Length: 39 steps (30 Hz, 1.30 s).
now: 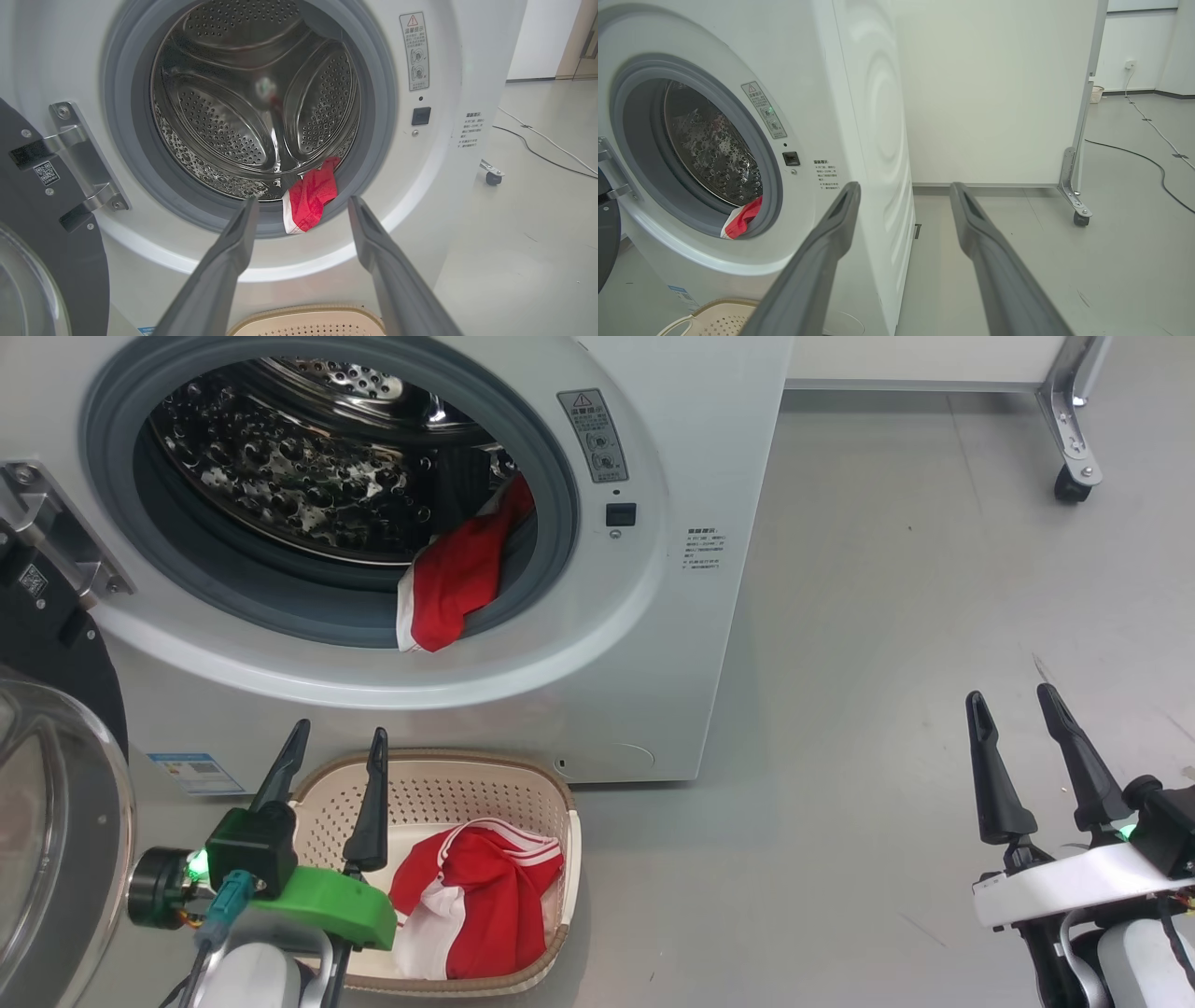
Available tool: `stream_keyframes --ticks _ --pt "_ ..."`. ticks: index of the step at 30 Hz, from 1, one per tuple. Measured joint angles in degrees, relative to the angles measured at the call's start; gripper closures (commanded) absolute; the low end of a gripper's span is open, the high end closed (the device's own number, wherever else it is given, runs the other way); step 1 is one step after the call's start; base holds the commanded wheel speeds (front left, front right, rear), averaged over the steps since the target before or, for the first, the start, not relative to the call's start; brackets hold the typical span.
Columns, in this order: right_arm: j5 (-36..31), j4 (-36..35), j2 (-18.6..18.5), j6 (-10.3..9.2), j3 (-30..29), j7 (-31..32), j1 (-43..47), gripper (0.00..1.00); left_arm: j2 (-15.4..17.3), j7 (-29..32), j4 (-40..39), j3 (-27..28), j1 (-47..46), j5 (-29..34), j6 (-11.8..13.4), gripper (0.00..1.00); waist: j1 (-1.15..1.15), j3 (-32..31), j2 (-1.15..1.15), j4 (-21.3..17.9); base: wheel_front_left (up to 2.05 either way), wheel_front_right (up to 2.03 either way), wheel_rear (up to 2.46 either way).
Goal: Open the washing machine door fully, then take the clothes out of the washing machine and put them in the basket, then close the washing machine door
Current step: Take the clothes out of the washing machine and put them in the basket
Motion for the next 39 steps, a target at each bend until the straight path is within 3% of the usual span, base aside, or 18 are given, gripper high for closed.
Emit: stream_keyframes --ticks 39 --pt "-0.49 -0.14 0.36 0.0 -0.1 0.0 0.44 0.0 0.09 0.0 -5.63 -1.68 4.3 0.05 2.03 0.0 0.0 0.39 0.0 -0.59 0.0 0.0 0.0"
